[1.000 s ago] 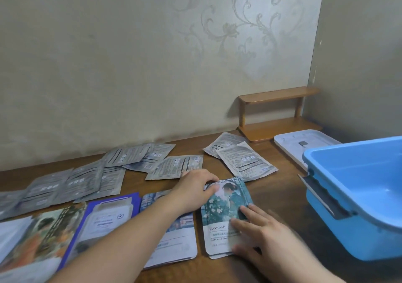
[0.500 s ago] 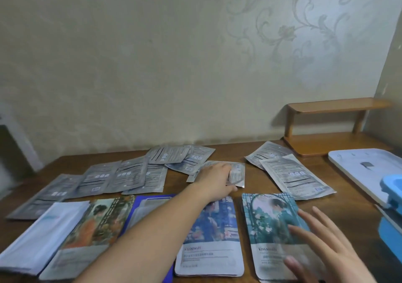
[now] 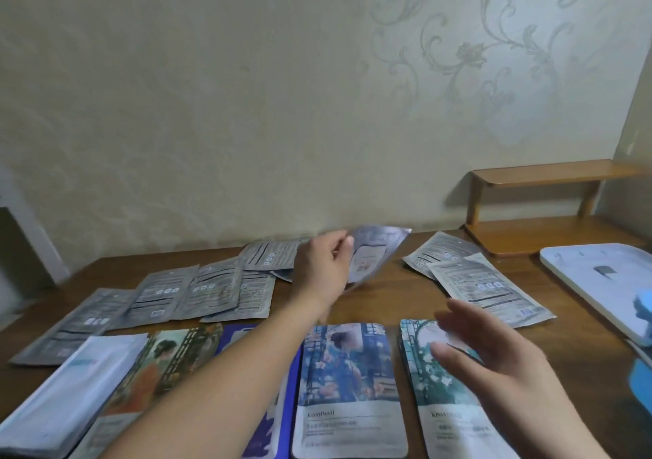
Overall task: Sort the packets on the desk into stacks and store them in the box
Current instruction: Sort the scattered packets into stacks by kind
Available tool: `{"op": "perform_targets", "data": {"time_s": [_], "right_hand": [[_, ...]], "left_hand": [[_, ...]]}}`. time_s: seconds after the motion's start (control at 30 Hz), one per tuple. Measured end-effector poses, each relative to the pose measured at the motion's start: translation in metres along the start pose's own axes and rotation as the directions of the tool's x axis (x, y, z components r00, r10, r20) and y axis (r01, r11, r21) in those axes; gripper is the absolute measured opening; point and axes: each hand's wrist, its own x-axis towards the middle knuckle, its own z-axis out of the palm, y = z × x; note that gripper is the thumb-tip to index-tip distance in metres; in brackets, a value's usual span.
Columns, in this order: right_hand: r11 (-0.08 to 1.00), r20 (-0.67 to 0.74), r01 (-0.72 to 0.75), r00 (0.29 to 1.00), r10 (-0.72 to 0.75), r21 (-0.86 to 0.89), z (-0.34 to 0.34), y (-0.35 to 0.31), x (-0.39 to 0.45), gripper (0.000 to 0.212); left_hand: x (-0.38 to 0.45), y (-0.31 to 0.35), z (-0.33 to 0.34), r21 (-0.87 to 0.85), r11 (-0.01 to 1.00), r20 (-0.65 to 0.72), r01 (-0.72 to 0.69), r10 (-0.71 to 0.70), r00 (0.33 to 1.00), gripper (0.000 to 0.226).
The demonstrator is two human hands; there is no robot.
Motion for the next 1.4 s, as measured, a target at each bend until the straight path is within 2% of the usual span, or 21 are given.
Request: {"op": "perform_targets", "data": {"time_s": [0.07,0.13,0.2,0.27,0.33,0.4,0.5,0.57,0.6,0.67,0.73,0.8,0.83,0.93,1.0,1.07,1.13,1.2,1.27,1.3,1.4], "right_hand": [[0.967,0.063,-0.171,0.985,0.162,0.190,0.037,-0.018,0.012,0.084],[0.824,0.226,-0.361,0.930,0.289,0.436,0.068,-0.020,0.029,0.088],[0.682,0.313,-0.492,0.871,0.380,0.541,0.091,-0.021,0.041,0.072],[0.580,0.364,-0.537,0.843,0.396,0.612,0.112,-0.018,0.047,0.056],[0.552,0.364,-0.516,0.856,0.368,0.655,0.126,-0.012,0.050,0.042],[0.604,0.290,-0.470,0.880,0.375,0.644,0.127,-0.008,0.054,0.028],[0.742,0.278,-0.373,0.926,0.257,0.558,0.119,-0.009,0.061,0.037],[0.867,0.413,-0.329,0.896,0.162,0.375,0.118,-0.016,0.058,0.042],[0.941,0.494,-0.271,0.858,0.141,0.201,0.120,-0.021,0.053,0.040],[0.987,0.618,-0.069,0.772,0.146,-0.146,0.122,-0.030,0.041,0.025],[0.931,0.742,0.125,0.644,0.187,-0.343,0.126,-0.034,0.026,0.016],[0.808,0.817,0.362,0.528,0.233,-0.465,0.130,-0.028,0.010,0.010],[0.727,0.825,0.461,0.503,0.258,-0.509,0.131,-0.022,0.004,0.010],[0.550,0.826,0.632,0.516,0.227,-0.545,0.134,-0.004,-0.012,0.013],[0.552,0.820,0.633,0.542,0.183,-0.542,0.133,-0.004,-0.019,0.016],[0.617,0.817,0.593,0.558,0.147,-0.517,0.134,-0.010,-0.021,0.016],[0.695,0.841,0.565,0.530,0.109,-0.446,0.143,-0.019,-0.021,0.012],[0.780,0.880,0.517,0.467,0.088,-0.352,0.164,-0.031,-0.022,0.007],[0.838,0.898,0.467,0.436,0.060,-0.283,0.195,-0.038,-0.022,0.006],[0.847,0.899,0.460,0.436,0.047,-0.268,0.213,-0.039,-0.021,0.007],[0.850,0.864,0.457,0.504,-0.006,-0.261,0.269,-0.037,-0.012,0.011]], "left_hand": [[0.004,0.007,-0.018,-0.383,0.895,-0.062,0.230,-0.274,0.960,0.035],[0.007,0.020,-0.038,-0.698,0.609,0.053,0.376,-0.480,0.876,0.029],[0.004,0.029,-0.057,-0.823,0.377,0.171,0.425,-0.548,0.819,0.021],[-0.004,0.034,-0.072,-0.852,0.297,0.211,0.431,-0.559,0.802,0.019],[-0.016,0.037,-0.089,-0.849,0.299,0.210,0.435,-0.565,0.798,0.021],[-0.034,0.039,-0.109,-0.848,0.307,0.203,0.433,-0.565,0.800,0.020],[-0.075,0.036,-0.153,-0.834,0.362,0.230,0.416,-0.458,0.859,0.020],[-0.110,0.030,-0.189,-0.800,0.436,0.266,0.413,-0.360,0.894,0.048],[-0.129,0.029,-0.207,-0.759,0.493,0.290,0.426,-0.330,0.898,0.057],[-0.172,0.030,-0.235,-0.606,0.659,0.350,0.445,-0.282,0.894,0.058],[-0.215,0.026,-0.248,-0.284,0.878,0.352,0.385,-0.278,0.894,0.045],[-0.251,0.024,-0.247,0.040,0.967,0.392,0.253,-0.248,0.886,0.037],[-0.265,0.023,-0.243,0.070,0.979,0.443,0.190,-0.201,0.874,0.035],[-0.287,0.015,-0.229,0.051,0.995,0.602,-0.089,0.041,0.798,0.022],[-0.294,0.014,-0.219,0.122,0.957,0.564,-0.262,0.151,0.812,0.018],[-0.297,0.023,-0.213,0.169,0.968,0.363,-0.188,0.116,0.925,0.024],[-0.297,0.026,-0.217,0.079,0.996,0.115,0.048,-0.057,0.992,0.044],[-0.287,0.018,-0.231,-0.099,0.949,0.038,0.299,-0.296,0.954,0.065],[-0.276,0.002,-0.252,-0.305,0.789,0.229,0.533,-0.483,0.845,0.061],[-0.271,-0.006,-0.261,-0.400,0.715,0.294,0.574,-0.493,0.819,0.051],[-0.257,-0.033,-0.290,-0.457,0.671,0.154,0.583,-0.586,0.795,0.030]]}}
